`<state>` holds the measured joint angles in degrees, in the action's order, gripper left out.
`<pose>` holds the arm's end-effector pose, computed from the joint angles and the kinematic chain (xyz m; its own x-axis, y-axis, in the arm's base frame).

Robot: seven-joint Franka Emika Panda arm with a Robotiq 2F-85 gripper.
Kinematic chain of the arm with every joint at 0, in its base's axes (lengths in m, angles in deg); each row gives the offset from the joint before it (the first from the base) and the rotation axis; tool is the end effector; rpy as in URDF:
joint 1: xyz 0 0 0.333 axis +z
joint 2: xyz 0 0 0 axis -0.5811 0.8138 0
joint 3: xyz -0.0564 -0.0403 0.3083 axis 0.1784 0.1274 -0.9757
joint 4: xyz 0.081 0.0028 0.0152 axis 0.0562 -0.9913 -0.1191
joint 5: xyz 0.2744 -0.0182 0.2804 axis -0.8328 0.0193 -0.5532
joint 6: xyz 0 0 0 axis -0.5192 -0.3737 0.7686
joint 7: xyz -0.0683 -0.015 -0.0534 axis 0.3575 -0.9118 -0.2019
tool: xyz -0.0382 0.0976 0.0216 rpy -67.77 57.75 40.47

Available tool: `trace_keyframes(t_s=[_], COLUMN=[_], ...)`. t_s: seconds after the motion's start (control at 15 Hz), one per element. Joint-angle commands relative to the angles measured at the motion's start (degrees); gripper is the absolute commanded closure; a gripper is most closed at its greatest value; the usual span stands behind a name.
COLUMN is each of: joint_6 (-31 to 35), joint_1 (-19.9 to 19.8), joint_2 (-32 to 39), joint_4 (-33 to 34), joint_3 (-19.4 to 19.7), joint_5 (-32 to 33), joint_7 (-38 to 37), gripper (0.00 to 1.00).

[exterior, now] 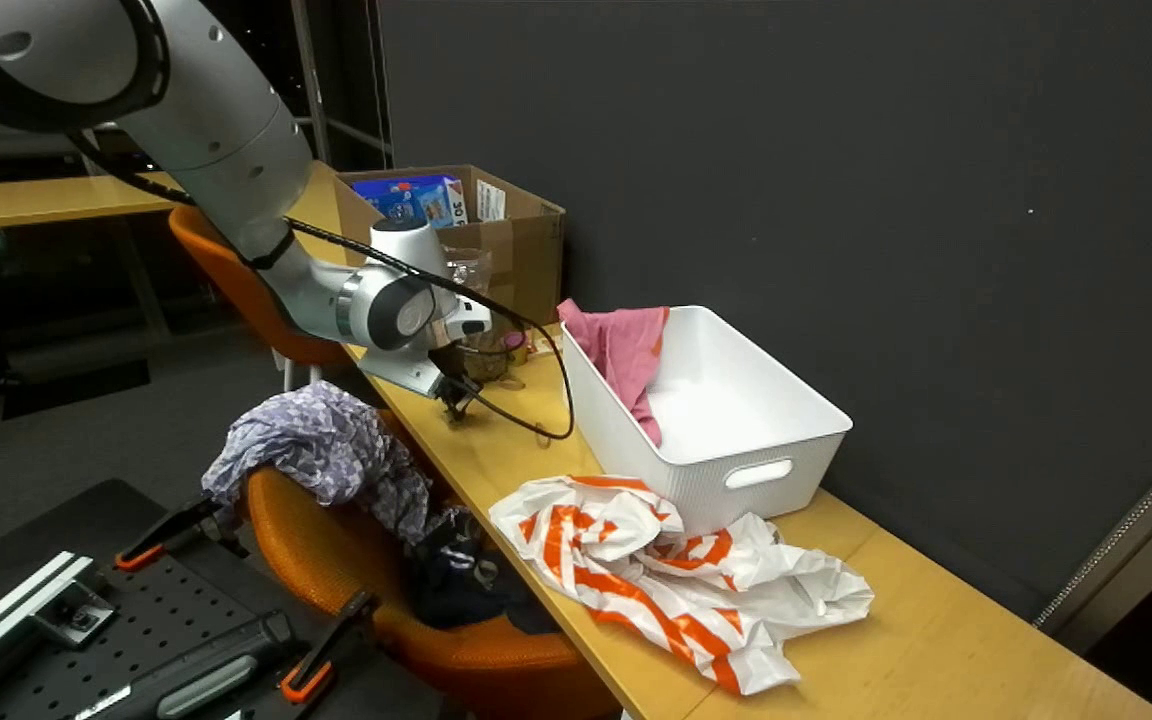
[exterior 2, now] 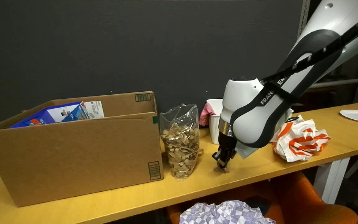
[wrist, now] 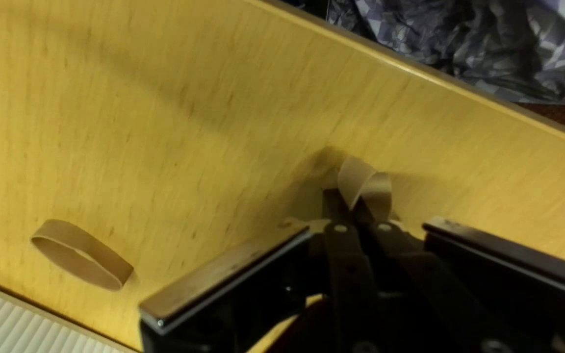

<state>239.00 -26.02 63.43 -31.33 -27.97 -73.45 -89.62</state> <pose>0.6717 0.0608 0.0977 0.9767 0.0240 0.2135 0.0119 -0.9983 0.0579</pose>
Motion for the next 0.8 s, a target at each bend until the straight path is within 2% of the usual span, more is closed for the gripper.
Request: trace_keyframes(t_s=[0.0, 0.33, 0.73], joint_6=[-1.91, -3.61, -5.30], joint_1=[2.05, 5.09, 10.07], joint_2=[-3.94, -11.84, -20.44], joint_4=[-1.66, -5.34, -6.30], joint_3=[2.20, 5.34, 9.69], joint_5=[1.35, 3.40, 13.31], joint_7=[-1.82, -3.97, -9.56], gripper=[0.99, 0.99, 0.99])
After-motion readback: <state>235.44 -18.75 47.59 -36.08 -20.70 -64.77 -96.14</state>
